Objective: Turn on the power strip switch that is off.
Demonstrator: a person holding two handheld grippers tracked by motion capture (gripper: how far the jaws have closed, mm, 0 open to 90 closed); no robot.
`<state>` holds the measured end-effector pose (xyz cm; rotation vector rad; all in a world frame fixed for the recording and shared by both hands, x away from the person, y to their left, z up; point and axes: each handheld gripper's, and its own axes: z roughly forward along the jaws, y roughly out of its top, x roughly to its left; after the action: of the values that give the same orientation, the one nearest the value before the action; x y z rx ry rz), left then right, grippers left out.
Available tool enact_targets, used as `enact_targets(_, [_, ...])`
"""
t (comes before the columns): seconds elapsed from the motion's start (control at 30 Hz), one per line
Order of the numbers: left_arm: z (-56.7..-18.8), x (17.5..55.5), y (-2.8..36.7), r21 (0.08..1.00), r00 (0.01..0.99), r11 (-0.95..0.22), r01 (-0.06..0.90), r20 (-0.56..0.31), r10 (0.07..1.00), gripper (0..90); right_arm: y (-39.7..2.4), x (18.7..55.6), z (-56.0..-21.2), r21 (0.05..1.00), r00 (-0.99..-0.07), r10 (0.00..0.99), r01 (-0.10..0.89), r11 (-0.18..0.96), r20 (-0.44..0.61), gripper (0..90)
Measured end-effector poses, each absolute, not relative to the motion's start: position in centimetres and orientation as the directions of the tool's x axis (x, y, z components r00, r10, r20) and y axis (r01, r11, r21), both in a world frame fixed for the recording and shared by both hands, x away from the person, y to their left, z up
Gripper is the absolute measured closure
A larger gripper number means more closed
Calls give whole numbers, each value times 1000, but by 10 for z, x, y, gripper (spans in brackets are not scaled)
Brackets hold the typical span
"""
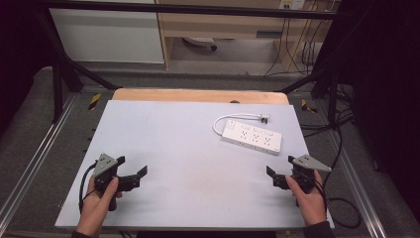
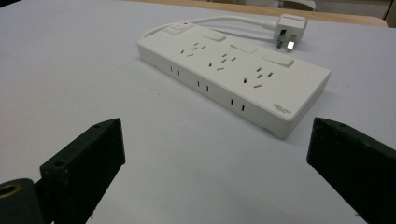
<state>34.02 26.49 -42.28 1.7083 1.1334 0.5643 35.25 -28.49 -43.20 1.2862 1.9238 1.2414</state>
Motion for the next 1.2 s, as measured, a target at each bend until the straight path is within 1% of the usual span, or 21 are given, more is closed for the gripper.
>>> enact_targets(0.3, [-422, 340, 264, 900, 462, -98, 425, -123, 878, 63, -287, 350, -425, 903, -402, 913, 415, 114, 69, 34])
enact_targets(0.5, [-422, 340, 265, 898, 451, -91, 432, -128, 883, 55, -284, 347, -414, 918, -409, 911, 380, 114, 56, 35])
enact_targets(0.83, [-424, 340, 264, 894, 452, -93, 438, -129, 883, 53, -278, 347, -397, 915, -424, 904, 381, 130, 48, 41])
enact_targets(1.0, [-425, 342, 266, 892, 454, -95, 441, -130, 882, 53, -281, 352, -386, 918, -411, 909, 380, 109, 62, 42])
enact_targets(1.2, [-424, 343, 268, 899, 453, -92, 429, -126, 882, 54, -285, 358, -375, 922, -418, 906, 373, 108, 64, 41])
